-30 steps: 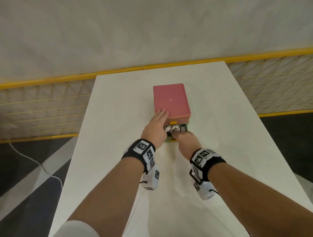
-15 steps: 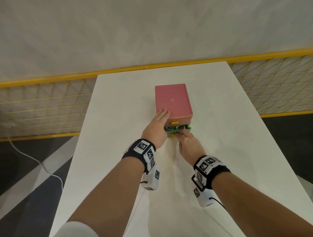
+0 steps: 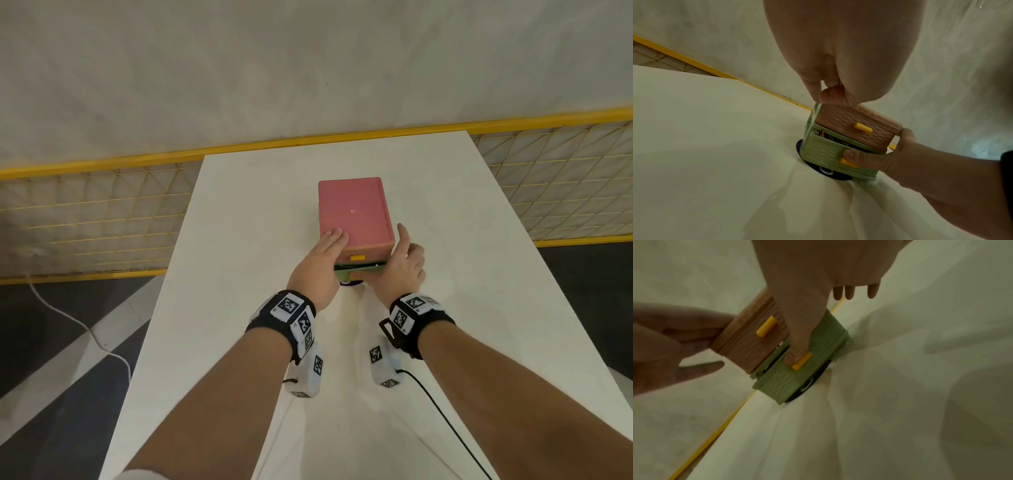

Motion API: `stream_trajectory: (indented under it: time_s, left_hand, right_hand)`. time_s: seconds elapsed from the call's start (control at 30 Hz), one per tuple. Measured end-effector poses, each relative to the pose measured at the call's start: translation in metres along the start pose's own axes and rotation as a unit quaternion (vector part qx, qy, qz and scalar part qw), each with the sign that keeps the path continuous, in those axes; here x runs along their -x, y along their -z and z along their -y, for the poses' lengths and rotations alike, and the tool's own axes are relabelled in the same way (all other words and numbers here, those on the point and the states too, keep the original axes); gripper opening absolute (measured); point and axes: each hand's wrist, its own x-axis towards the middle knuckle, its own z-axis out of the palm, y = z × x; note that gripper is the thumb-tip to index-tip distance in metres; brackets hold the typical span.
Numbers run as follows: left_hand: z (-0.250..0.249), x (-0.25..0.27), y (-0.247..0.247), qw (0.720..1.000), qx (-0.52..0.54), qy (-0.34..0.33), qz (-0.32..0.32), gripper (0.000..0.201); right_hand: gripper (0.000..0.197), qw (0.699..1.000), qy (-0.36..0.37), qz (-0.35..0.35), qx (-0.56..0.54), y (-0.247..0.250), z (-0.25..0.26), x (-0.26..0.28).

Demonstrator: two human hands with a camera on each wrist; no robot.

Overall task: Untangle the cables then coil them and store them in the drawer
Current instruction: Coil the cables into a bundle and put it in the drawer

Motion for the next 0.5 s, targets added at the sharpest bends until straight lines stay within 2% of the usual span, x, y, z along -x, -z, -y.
stream_trajectory:
  time_s: [0.1,0.2,0.37,0.43,0.5]
  left_hand:
    - [-0.001,0.001,0.0,1.0,0.004,0.001,-0.001,0.079]
    - [0.0,0.001,0.001,1.0,0.005,0.002,0.005,0.082]
    - [0.0,0.0,0.001,1.0,0.009,-0.001,0.005,0.082]
    - [0.0,-0.001,0.002,1.0,0.009,0.0,0.005,0.083]
    - [0.001,-0.001,0.002,1.0,0.009,-0.001,0.003,0.082]
  right_hand:
    - [0.113,0.993,-0.002,0.041,-0.107,-0.004,-0.006,0.006]
    - [0.105,0.974,-0.023,0.046,-0.219,0.0,-0.012,0.014]
    - [0.11,0.983,0.004,0.081,-0.167,0.013,-0.021,0.016]
    - [0.094,0.992,0.06,0.007,-0.112,0.012,-0.019,0.022]
    - [0.06,0.977,0.187,-0.051,-0.091,0.005,-0.015,0.034]
